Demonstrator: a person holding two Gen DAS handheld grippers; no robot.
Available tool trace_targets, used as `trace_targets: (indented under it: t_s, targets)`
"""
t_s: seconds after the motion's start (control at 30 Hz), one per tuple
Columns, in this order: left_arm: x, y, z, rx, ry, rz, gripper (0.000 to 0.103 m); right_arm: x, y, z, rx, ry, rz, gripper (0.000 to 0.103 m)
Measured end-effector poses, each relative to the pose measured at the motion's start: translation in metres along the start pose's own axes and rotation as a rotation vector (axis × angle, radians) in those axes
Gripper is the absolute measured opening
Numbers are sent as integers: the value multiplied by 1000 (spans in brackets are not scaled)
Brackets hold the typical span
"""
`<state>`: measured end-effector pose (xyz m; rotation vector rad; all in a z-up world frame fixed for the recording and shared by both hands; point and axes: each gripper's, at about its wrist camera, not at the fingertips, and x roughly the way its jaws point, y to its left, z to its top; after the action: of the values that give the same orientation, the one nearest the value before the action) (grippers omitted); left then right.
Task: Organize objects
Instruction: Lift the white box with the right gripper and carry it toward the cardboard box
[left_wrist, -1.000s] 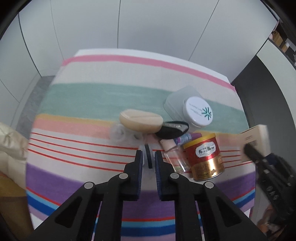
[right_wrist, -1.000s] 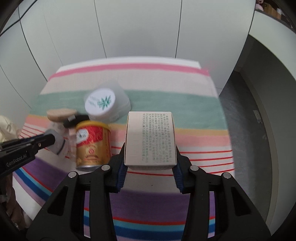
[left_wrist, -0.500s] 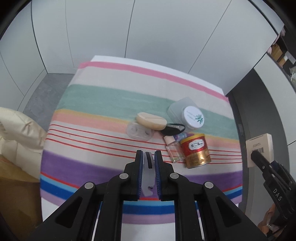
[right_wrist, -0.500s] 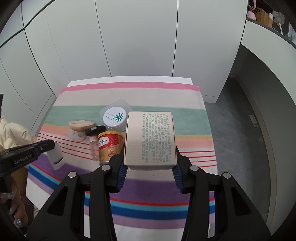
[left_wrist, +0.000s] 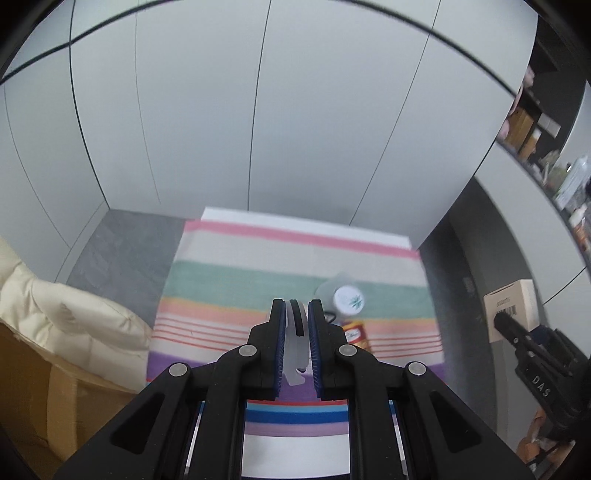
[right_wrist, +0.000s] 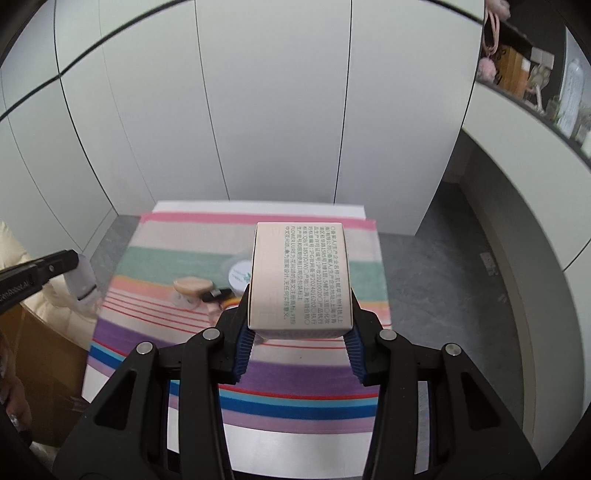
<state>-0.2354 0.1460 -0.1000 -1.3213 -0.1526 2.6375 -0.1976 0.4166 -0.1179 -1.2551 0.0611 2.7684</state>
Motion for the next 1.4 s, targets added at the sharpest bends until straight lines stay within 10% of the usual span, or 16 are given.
trace_targets:
  t_s: [0.6,1.4]
  targets:
    - [-102,-2,-1,80,-25,26,13,-100,17,22,-6,-51,-2,44]
    - [-195,27,-119,95,39,3,13,-169,46,-104,23,87,122,44]
